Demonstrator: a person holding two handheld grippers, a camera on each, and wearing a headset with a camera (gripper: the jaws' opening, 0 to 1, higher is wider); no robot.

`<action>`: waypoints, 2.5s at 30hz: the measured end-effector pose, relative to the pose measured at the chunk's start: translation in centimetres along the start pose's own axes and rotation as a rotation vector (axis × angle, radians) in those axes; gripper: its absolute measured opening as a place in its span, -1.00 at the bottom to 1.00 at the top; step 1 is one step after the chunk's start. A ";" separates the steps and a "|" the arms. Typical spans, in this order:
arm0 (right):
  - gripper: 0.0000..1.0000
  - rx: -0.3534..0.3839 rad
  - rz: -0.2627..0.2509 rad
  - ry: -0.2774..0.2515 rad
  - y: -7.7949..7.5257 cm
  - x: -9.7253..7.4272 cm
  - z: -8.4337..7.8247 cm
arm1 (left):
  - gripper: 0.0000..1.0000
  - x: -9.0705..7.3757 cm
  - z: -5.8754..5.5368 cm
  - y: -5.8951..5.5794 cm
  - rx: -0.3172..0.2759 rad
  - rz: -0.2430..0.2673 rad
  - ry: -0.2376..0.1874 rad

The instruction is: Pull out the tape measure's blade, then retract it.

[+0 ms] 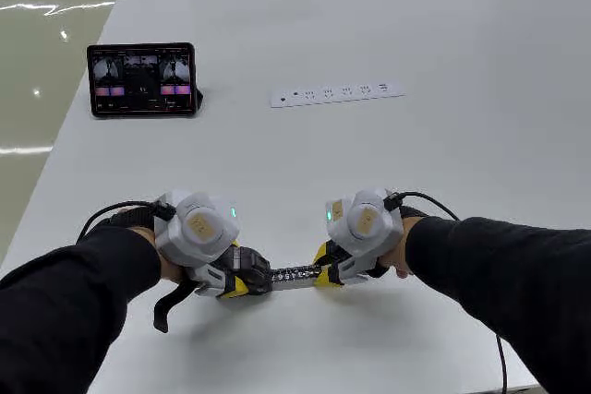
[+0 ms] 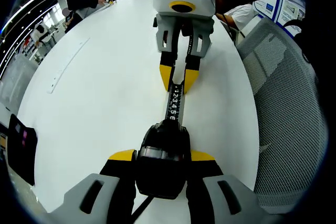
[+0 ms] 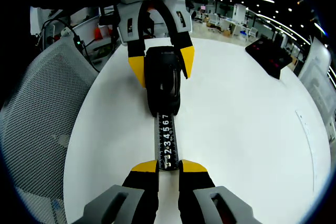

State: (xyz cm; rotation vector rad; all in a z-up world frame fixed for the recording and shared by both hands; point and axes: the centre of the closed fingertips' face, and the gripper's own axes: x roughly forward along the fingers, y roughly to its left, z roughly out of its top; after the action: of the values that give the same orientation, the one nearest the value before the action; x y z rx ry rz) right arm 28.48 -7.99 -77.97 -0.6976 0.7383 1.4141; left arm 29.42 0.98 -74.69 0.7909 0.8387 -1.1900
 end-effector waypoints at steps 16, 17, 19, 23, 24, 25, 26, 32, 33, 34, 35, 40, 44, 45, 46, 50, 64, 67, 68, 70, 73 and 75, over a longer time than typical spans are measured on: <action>-0.81 0.005 -0.002 0.004 0.0 -0.7 -0.9 | -0.38 0.0 0.0 0.0 0.002 0.000 0.002; -0.81 0.006 -0.002 0.005 0.0 -0.7 -0.9 | -0.38 0.0 0.0 0.0 0.002 -0.001 0.002; -0.81 0.009 -0.003 0.005 0.0 -0.8 -1.1 | -0.38 0.0 0.1 0.0 0.003 0.000 0.002; -0.81 0.012 -0.003 0.006 -0.1 -1.0 -1.3 | -0.38 0.0 0.0 0.0 0.004 0.000 0.003; -0.81 0.014 -0.004 0.007 -0.1 -1.0 -1.4 | -0.38 0.0 0.0 0.0 0.003 0.000 0.003; -0.81 0.015 -0.004 0.008 -0.1 -1.1 -1.4 | -0.38 0.0 0.0 0.0 0.003 0.000 0.003; -0.81 0.015 -0.005 0.008 -0.1 -1.1 -1.5 | -0.38 0.0 0.0 0.0 0.003 0.000 0.003; -0.81 0.022 -0.007 0.009 -0.1 -1.3 -1.9 | -0.38 0.0 0.0 -0.1 0.004 0.000 0.003; -0.81 0.022 -0.007 0.009 -0.1 -1.3 -1.9 | -0.38 0.0 0.0 -0.1 0.004 0.000 0.003; -0.81 0.023 -0.008 0.010 -0.2 -1.3 -2.0 | -0.38 0.0 0.0 -0.1 0.004 0.000 0.003; -0.81 0.023 -0.008 0.011 -0.2 -1.4 -2.1 | -0.38 0.0 0.0 -0.1 0.004 0.000 0.003; -0.81 0.024 -0.009 0.012 -0.2 -1.6 -2.4 | -0.38 0.0 0.1 0.0 0.005 0.001 0.000; -0.81 0.028 -0.009 0.014 -0.2 -1.8 -2.5 | -0.38 0.1 0.1 0.0 0.004 0.001 0.000; -0.81 0.029 -0.009 0.014 -0.2 -1.8 -2.6 | -0.38 0.1 0.1 0.0 0.004 0.000 0.000; -0.81 0.030 -0.009 0.013 -0.2 -1.8 -2.6 | -0.38 0.0 0.1 0.0 0.004 0.000 0.001; -0.81 0.034 -0.011 0.013 -0.2 -2.0 -2.8 | -0.38 0.0 0.1 0.0 0.003 0.001 0.001; -0.81 0.036 -0.014 0.019 -0.4 -2.6 -3.5 | -0.38 0.0 0.1 -0.1 0.002 0.002 0.002; -0.81 0.039 -0.014 0.020 -0.4 -2.7 -3.7 | -0.38 0.0 0.1 -0.1 0.002 0.003 0.003; -0.81 0.038 -0.014 0.020 -0.4 -2.7 -3.7 | -0.38 0.0 0.1 -0.1 0.002 0.003 0.002; -0.81 0.040 -0.015 0.021 -0.4 -2.7 -3.8 | -0.38 0.0 0.0 -0.1 0.001 0.003 0.002; -0.81 0.043 -0.016 0.022 -0.5 -2.8 -4.0 | -0.38 0.0 0.1 -0.1 0.001 0.003 0.002; -0.81 0.044 -0.017 0.023 -0.5 -2.9 -4.1 | -0.38 0.0 0.1 0.0 0.001 0.003 0.002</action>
State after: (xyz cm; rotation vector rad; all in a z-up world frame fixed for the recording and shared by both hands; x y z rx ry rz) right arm 28.73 -13.06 -78.13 -0.6850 0.7777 1.3722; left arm 29.39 0.91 -74.71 0.7947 0.8383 -1.1869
